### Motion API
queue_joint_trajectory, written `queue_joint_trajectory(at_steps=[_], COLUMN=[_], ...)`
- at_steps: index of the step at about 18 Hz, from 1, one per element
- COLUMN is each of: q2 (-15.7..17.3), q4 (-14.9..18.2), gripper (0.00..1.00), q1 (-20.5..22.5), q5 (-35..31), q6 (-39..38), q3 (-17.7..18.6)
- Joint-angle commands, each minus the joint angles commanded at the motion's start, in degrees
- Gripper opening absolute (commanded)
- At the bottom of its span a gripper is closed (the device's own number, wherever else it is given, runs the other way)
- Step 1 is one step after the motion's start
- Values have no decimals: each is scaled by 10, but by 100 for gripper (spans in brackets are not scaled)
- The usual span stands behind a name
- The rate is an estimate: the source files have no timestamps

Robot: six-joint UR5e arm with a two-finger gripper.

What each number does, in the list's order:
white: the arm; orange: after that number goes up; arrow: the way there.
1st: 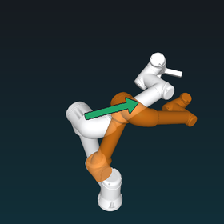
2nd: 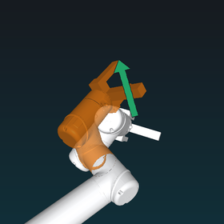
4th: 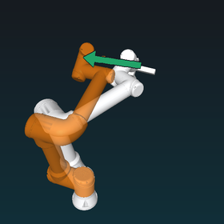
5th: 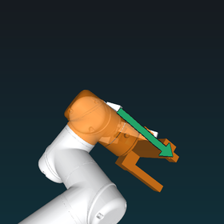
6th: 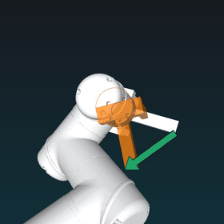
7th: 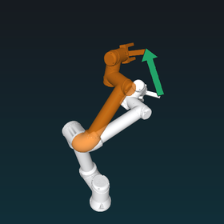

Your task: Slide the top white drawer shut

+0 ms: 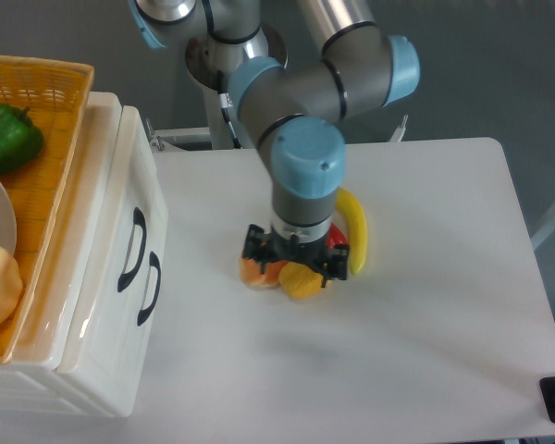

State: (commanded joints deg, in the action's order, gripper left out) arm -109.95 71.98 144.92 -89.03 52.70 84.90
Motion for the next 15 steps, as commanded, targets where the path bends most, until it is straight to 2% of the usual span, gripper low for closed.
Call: queue_joint_trajectory(at_steps=[3,5,9,15], q2=[1,1,4,12], q4=[-6,-34,-43,-44], gripper=[100,100,100,100], q1=[19,27,50,60], q5=[-2,-4,-13,-11], q6=[99,150,176,195], q3=[0,2,-1,2])
